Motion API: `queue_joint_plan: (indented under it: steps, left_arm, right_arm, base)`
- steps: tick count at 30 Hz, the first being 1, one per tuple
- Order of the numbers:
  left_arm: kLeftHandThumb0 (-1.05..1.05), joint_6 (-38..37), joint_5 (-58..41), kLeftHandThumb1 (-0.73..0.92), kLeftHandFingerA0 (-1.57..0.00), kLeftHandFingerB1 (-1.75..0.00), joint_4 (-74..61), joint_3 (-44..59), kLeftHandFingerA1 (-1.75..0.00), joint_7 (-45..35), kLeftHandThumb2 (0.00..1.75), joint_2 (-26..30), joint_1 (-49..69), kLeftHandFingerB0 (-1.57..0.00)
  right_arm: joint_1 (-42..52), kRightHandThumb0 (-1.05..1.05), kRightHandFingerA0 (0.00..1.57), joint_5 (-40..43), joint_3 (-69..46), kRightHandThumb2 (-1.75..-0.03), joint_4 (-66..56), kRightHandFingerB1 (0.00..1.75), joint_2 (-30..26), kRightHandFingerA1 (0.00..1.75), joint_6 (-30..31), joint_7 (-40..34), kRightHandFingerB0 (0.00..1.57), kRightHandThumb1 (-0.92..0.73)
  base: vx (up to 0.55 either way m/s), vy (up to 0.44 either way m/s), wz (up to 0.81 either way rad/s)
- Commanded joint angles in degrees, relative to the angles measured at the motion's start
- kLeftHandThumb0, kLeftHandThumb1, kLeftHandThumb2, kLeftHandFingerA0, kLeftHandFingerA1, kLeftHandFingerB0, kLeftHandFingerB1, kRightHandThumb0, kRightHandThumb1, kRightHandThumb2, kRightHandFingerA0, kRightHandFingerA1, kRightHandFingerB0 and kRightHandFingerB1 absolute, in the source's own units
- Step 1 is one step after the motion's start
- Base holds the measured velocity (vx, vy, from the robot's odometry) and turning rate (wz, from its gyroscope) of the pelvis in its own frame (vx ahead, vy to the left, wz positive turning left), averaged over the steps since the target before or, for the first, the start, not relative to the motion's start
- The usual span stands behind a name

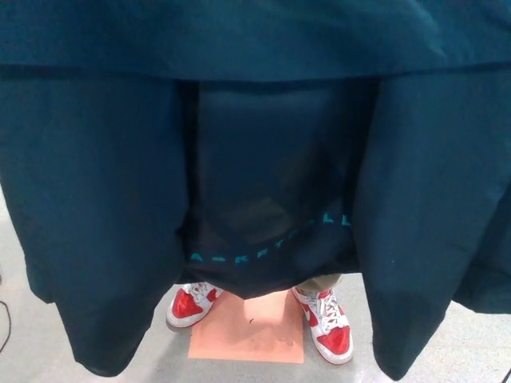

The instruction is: A person hands a coat to the robot and the robot grabs it with both hands and holds it while the person wears the coat.

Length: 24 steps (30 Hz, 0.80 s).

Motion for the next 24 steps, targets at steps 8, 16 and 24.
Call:
queue_joint_plan:
  steps: [8,16,24]
  left_arm:
    - [-0.21,-32.8,10.0,0.73,-0.87,-0.46,-41.2,8.2,-0.5,20.9,0.62,14.9,19.6,-0.69]
    - [-0.49,-42.7,11.6,0.62,-0.55,-0.4,-57.0,22.6,-0.42,20.0,0.59,19.2,26.2,-0.55]
    - [-0.77,-48.3,1.6,0.47,-0.12,-0.43,-68.9,35.9,-0.48,14.0,0.81,18.0,25.2,-0.33]
  right_arm:
    - [22.4,0.0,1.0,3.2,-13.0,-0.63,-28.1,0.54,-11.2,0.75,-38.7,-10.8,0.67,-0.85]
    - [28.8,-0.25,0.51,3.7,-24.4,-0.6,-47.2,0.35,-7.4,0.44,-43.9,-11.8,0.36,-0.67]
    - [30.9,-0.64,0.03,7.0,-36.5,-0.87,-69.7,0.3,-7.0,0.45,-37.3,-5.4,0.0,-0.52]
  base:
    - [0.0,0.0,0.0]
    - [0.0,0.0,0.0]
    - [0.0,0.0,0.0]
